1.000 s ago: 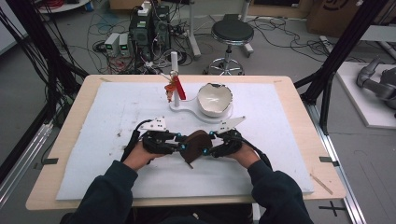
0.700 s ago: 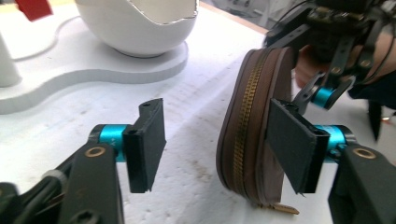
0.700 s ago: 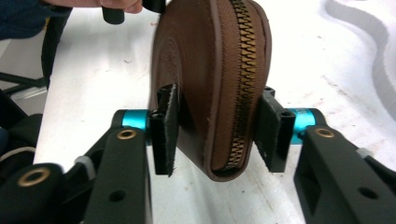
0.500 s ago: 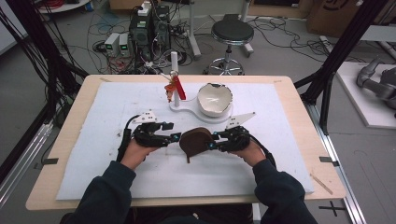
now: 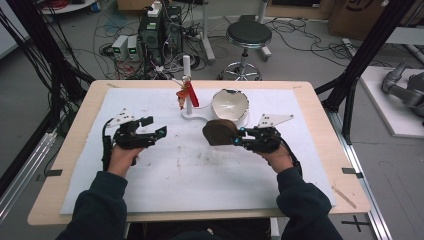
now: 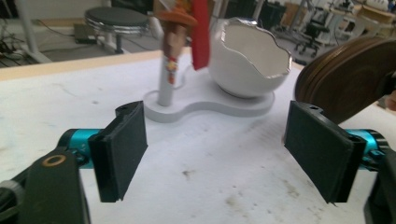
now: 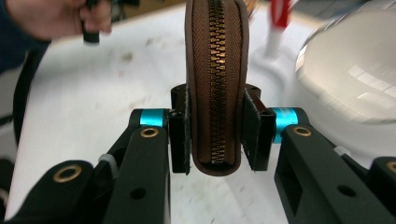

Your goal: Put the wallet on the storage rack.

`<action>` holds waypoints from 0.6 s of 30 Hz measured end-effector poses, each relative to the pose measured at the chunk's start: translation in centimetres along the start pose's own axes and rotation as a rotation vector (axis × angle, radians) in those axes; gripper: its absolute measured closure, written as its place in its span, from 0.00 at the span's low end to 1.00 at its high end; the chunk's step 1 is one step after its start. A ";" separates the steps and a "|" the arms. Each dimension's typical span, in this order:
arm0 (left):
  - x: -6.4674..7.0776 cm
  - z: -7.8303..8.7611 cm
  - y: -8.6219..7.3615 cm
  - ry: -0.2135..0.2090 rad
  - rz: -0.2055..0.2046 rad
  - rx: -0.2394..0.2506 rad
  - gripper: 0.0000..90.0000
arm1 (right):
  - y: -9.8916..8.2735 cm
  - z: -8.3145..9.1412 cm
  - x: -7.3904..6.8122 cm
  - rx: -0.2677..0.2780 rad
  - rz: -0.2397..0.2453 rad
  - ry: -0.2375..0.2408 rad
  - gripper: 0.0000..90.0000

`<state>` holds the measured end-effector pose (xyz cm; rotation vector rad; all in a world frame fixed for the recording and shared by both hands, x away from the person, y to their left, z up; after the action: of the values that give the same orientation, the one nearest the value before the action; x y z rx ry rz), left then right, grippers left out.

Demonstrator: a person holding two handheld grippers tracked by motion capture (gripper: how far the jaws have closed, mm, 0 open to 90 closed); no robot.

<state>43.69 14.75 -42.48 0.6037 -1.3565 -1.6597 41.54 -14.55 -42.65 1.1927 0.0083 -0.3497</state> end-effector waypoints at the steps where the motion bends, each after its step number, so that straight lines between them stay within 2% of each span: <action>1: -0.5 0.3 0.0 0.011 0.003 0.004 0.23 | 0.5 0.4 0.2 0.014 0.009 -0.011 0.76; 3: -1.5 0.6 0.0 0.035 0.012 0.012 0.23 | 1.4 1.1 0.7 0.033 0.022 -0.046 0.76; 7: -2.5 0.8 -0.4 0.050 0.034 0.005 0.23 | 3.3 2.4 2.5 0.075 0.018 -0.104 0.76; 10: -2.5 0.7 -0.5 0.049 0.039 0.003 0.23 | 4.1 2.7 3.1 0.082 0.020 -0.121 0.76; 14: -2.5 0.7 -0.5 0.043 0.034 0.006 0.23 | 5.6 3.1 4.6 0.104 0.024 -0.168 0.76; 15: -2.5 0.7 -0.5 0.042 0.034 0.006 0.23 | 6.2 3.2 5.6 0.110 0.024 -0.192 0.76; 16: -2.5 0.7 -0.5 0.042 0.038 0.007 0.23 | 6.2 3.2 5.6 0.110 0.024 -0.192 0.76; 17: -2.4 0.7 -0.5 0.041 0.039 0.007 0.23 | 6.4 3.0 6.5 0.096 0.017 -0.213 0.76; 18: -2.4 0.7 -0.5 0.041 0.037 0.005 0.23 | 6.4 3.0 6.5 0.096 0.017 -0.213 0.76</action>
<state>44.20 17.18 -43.16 0.6093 -1.3352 -1.6067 48.85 -16.89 -36.99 1.2448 -0.2054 -0.4644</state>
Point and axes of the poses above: each handheld gripper's, and its own axes: z roughly backward along the jaws, y roughly out of its top, x roughly to its right, the point moved 10 cm from there along -z, roughly forward along the jaws, and after that the axes turned 12 degrees about y, right-handed, at the moved point
